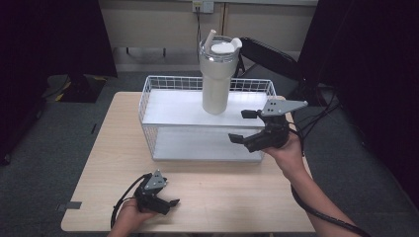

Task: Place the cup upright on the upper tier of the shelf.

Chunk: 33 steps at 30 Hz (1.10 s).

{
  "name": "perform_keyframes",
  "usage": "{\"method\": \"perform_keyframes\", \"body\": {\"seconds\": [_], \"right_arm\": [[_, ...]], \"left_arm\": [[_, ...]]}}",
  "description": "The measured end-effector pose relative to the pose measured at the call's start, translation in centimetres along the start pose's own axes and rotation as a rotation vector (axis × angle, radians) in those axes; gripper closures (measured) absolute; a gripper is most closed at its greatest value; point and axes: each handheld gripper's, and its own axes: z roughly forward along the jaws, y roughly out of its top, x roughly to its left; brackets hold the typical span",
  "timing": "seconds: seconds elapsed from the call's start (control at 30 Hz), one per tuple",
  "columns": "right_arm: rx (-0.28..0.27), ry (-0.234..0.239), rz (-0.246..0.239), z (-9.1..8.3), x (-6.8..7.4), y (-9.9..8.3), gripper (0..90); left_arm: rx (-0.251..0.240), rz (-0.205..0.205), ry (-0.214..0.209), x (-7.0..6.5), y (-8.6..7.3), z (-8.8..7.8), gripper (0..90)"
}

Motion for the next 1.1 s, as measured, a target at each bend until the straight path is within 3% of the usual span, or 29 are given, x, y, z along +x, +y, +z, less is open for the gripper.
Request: {"method": "perform_keyframes", "body": {"seconds": [0.63, 1.1], "right_arm": [[0.004, 0.042, -0.011, -0.8, 1.5, -2.5, 9.1], [0.034, 0.062, -0.006, -0.7, 2.4, -6.5, 9.1]], "left_arm": [[0.008, 0.005, -0.006, 0.0, 0.0, 0.0, 8.6], [0.008, 0.005, -0.006, 0.0, 0.0, 0.0, 8.6]]}}
